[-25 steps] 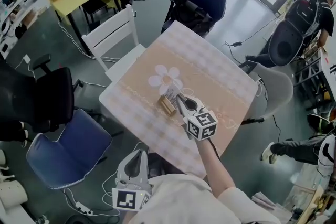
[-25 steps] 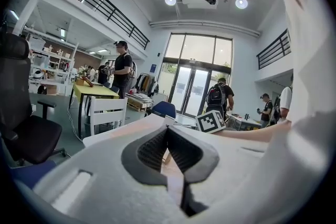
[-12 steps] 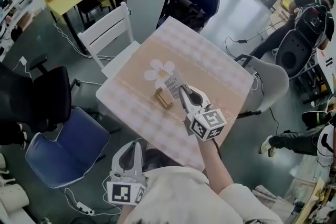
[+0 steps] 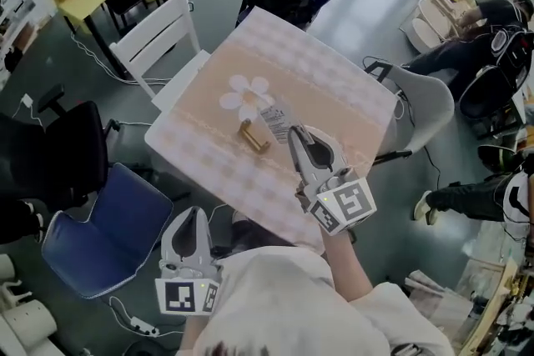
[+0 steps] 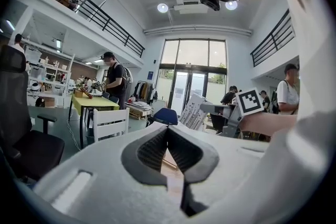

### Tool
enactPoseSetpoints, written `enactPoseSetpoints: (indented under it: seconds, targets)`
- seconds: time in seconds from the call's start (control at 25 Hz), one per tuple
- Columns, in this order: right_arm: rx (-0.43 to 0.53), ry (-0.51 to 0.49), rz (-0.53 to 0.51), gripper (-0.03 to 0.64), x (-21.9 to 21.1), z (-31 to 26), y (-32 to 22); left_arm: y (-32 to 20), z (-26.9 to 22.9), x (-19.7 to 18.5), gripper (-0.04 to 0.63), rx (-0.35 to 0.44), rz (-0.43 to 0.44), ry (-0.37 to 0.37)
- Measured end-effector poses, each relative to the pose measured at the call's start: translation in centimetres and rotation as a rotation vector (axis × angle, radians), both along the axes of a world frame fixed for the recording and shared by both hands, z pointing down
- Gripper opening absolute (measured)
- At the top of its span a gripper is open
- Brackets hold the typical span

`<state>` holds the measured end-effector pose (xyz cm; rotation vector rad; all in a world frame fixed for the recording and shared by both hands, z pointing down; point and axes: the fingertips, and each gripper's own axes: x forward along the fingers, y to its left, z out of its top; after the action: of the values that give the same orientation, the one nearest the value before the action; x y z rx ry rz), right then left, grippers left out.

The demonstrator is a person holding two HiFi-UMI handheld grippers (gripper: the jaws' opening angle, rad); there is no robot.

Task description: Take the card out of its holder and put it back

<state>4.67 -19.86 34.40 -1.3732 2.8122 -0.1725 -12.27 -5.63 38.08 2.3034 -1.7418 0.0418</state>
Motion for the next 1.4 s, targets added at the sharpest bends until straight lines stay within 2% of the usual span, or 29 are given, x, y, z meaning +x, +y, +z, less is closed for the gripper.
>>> enactPoseSetpoints:
  seconds: [0.32,0.68,0.96,1.4]
  targets:
    - [0.000,-0.046,0.031,0.014,0.5,0.1,4.5,0.5,0.0,-2.7,0.002,0.024,-0.008,-0.025]
    - [-0.012,-0.046,0.053,0.014,0.8,0.4,7.2,1.2,-0.1,-4.3,0.002,0.043,0.003,-0.053]
    - [-0.045,-0.035,0.028,0.014,0.3,1.3,9.3,1.3,0.0,-4.1,0.002,0.037,0.044,-0.077]
    - [-0.095,-0.022,0.012,0.015,0.2,2.9,11.8,1.4,0.1,-2.6,0.002,0.037,0.093,-0.057]
